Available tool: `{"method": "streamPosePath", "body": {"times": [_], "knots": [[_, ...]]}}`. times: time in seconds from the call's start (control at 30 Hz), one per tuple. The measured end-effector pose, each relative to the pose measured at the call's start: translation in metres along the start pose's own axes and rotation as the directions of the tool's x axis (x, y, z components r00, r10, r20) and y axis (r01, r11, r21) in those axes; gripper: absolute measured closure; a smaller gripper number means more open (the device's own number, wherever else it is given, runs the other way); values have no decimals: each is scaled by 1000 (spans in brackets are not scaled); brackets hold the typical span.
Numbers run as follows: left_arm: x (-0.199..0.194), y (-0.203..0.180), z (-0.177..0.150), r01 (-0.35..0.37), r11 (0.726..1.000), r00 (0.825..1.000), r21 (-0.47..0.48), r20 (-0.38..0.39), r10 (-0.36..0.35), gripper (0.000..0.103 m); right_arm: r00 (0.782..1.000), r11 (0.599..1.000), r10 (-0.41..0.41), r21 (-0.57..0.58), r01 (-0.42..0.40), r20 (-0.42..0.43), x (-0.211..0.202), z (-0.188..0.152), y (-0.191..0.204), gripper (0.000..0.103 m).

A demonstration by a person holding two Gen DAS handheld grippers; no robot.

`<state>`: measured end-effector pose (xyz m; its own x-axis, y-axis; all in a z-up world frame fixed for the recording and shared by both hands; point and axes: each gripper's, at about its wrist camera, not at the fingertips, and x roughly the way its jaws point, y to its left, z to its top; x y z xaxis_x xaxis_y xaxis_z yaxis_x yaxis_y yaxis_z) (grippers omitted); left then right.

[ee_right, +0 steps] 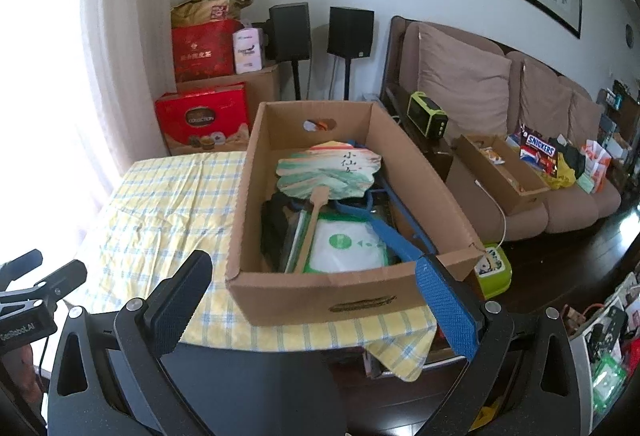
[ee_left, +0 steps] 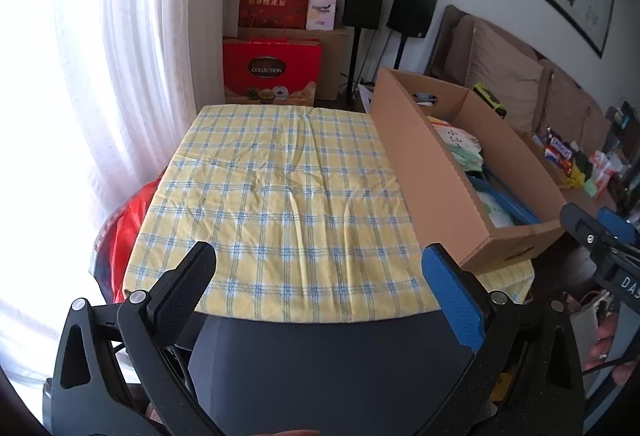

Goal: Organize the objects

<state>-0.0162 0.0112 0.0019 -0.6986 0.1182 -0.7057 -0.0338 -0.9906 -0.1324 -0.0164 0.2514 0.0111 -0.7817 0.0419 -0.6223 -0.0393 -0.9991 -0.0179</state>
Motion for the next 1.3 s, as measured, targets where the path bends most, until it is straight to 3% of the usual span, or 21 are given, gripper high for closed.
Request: {"method": "streamPosePath", "body": {"times": [0.53,1.3], "knots": [[-28,-4,-9,-65,997,996,44,59,62,0,1000,999,-11,-32,11,-9,-8,-22,14,0],[-29,-7,-12,-77,996,995,48,64,74,0,1000,1000,-10,-24,10,-1,-11,-23,14,0]]}}
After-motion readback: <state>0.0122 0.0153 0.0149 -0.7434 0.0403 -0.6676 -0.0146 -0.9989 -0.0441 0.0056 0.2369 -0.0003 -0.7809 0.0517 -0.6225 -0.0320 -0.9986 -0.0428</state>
